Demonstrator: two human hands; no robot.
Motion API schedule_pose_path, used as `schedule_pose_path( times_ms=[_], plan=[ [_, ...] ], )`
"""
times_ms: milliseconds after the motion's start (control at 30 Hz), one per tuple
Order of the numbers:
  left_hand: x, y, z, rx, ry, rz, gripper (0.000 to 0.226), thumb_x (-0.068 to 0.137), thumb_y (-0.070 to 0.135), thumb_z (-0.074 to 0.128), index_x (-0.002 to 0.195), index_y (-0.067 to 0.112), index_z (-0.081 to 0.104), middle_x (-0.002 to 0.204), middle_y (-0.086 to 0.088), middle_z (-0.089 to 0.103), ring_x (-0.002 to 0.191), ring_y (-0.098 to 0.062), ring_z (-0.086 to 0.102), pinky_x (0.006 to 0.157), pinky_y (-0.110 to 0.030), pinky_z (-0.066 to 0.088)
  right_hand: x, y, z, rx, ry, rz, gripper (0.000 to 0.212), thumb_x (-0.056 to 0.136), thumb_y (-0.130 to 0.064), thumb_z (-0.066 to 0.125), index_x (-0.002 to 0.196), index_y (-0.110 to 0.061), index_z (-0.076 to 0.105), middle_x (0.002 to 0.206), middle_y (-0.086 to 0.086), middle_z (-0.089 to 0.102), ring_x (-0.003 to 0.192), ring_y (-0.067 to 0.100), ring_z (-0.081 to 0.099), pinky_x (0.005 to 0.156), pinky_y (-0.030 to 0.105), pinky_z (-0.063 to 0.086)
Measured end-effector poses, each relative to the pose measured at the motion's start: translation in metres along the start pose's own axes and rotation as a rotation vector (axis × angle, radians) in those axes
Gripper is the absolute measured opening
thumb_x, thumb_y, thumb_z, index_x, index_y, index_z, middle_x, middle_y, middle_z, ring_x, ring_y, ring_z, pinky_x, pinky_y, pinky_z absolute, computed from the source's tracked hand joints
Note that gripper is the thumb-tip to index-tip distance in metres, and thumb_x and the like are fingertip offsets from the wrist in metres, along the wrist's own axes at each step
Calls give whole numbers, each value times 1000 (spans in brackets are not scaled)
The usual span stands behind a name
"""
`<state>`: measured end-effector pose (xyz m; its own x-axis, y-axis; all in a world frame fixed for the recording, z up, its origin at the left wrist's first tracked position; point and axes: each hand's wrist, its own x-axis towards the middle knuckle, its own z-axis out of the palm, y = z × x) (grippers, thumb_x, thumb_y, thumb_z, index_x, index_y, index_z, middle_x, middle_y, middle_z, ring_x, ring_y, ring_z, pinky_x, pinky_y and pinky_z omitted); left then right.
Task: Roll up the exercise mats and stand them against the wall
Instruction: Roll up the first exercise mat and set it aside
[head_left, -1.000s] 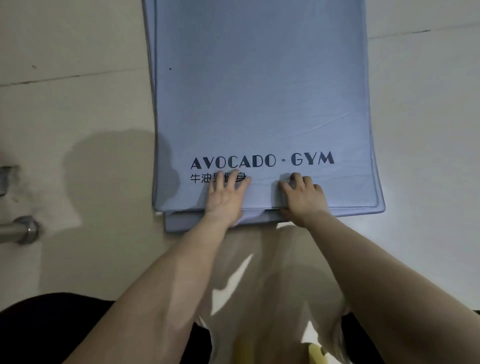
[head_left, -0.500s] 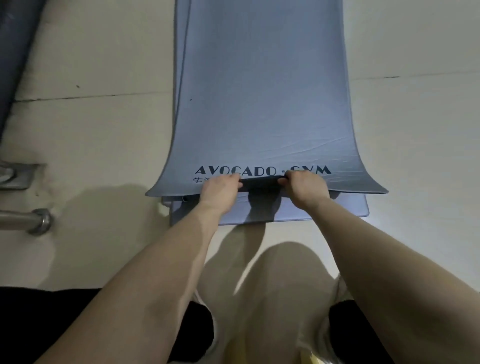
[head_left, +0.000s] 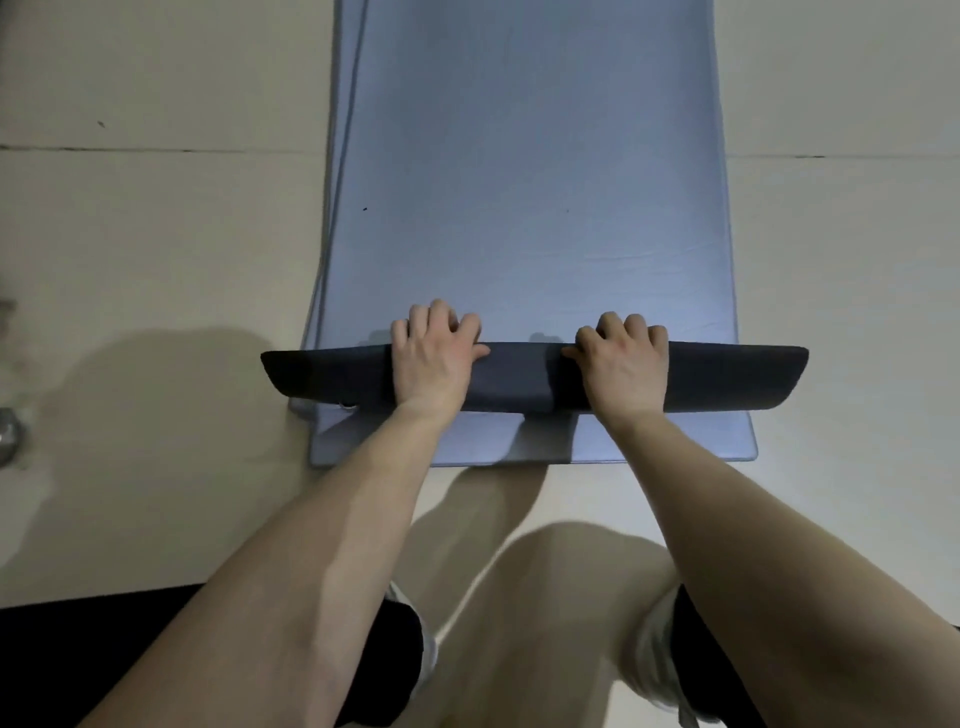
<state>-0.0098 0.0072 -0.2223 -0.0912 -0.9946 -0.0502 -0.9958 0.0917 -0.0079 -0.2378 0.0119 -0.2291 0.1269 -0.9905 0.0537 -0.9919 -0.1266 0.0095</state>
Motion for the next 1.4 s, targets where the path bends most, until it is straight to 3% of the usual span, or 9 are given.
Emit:
schedule_pose_path(
  times_ms=[200,367,567,733,867,967,1133,1267,1400],
  plan=[
    [-18,-7,41,-140,151,-18,33,91,46,61,79,18,74,81,-4,63,77,-30,57,70,-37,42,-38,14,28,87,-68,-125,57,91,-64,49,107,-14,69,102,10,62,89,36,56,90,47,43],
    [-69,-44,54,-44,-42,274,72,86,57,62,145,16,55,146,0,57,134,-24,51,119,-51,31,-67,25,41,-21,-228,-195,82,79,-50,79,146,-11,50,132,13,55,122,38,50,116,62,29],
    [-55,-43,46,-150,-79,172,53,80,36,83,123,11,67,111,-7,74,102,-33,69,93,-44,53,-50,25,33,105,-248,-166,63,94,-65,33,118,-14,61,102,6,66,98,33,64,101,46,40],
    [-33,-51,-1,-107,-339,109,46,101,56,48,123,17,57,115,-10,70,105,-35,65,81,-42,46,-33,23,-12,105,-421,-77,43,103,-61,36,99,-20,47,102,4,69,94,32,66,69,38,35],
    [-22,-54,-14,-148,-648,94,48,101,61,42,116,19,59,118,-11,68,105,-32,62,76,-39,40,-28,18,-19,60,-616,-96,46,104,-63,31,91,-21,46,103,11,70,95,35,66,72,39,43],
    [-7,-49,-7,-102,-562,43,43,98,61,50,120,25,57,120,-5,67,111,-31,59,82,-40,36,-8,23,-9,93,-667,-88,47,102,-65,34,92,-22,49,107,12,70,98,35,64,74,39,40],
    [-39,-19,28,-206,77,93,32,92,41,65,110,15,71,116,-12,66,108,-37,61,94,-50,50,18,28,8,126,-426,-65,48,93,-66,56,103,-20,58,103,9,64,100,35,56,87,44,39],
    [-55,-32,48,-67,-192,228,100,79,67,67,153,5,40,161,-16,37,151,-33,31,124,-48,22,-16,5,18,133,-116,24,45,98,-54,53,96,-12,68,98,12,63,93,39,59,87,46,40],
    [-10,-45,41,-163,-267,282,96,75,64,76,148,9,49,149,-9,53,140,-30,47,119,-42,28,-48,14,34,32,-197,-122,102,76,-82,58,141,-5,52,140,20,53,132,44,48,115,57,28]
  ],
)
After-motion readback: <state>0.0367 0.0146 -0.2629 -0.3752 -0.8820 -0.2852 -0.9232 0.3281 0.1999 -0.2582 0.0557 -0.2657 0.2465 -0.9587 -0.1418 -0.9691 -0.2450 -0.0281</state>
